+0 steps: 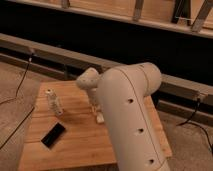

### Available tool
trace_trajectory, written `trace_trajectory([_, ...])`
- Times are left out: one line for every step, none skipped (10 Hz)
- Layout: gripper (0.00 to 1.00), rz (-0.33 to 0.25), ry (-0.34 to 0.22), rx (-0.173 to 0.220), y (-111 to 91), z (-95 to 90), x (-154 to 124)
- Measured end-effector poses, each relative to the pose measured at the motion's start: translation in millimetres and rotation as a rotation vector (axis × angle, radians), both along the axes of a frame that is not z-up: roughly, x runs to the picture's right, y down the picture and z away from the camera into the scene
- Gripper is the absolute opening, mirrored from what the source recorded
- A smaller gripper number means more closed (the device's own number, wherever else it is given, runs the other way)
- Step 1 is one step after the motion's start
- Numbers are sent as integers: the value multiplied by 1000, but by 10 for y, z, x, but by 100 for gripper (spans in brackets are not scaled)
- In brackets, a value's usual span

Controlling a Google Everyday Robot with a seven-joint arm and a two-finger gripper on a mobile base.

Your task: Wipe the white sponge on the table

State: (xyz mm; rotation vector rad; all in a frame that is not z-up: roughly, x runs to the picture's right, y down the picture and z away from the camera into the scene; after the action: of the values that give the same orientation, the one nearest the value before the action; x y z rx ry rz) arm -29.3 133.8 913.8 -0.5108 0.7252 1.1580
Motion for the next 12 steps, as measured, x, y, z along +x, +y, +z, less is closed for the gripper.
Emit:
trace_trajectory([10,-1,-11,9,-55,34,-60])
trace_trajectory([10,-4,-24,16,-96,65,-146])
trace_trajectory([10,-5,-36,23,-135,90,-220])
trace_trajectory([10,-7,-50,32,-183,119,-295])
trace_trajectory([10,-6,-66,42,-234,151,-383])
trace_trajectory([10,-4,-77,47,-259,166,-438])
trace_trajectory([10,-5,-91,52,-290,180,-514])
trace_trajectory([10,-9,-106,56,-319,184,-596])
trace_trajectory([10,-14,-117,57,-328,180,-653])
trace_trajectory([10,-22,-137,58,-342,160,-755])
trace_trajectory([10,-27,-155,58,-339,143,-840])
trace_trajectory([10,-31,-172,55,-321,120,-931])
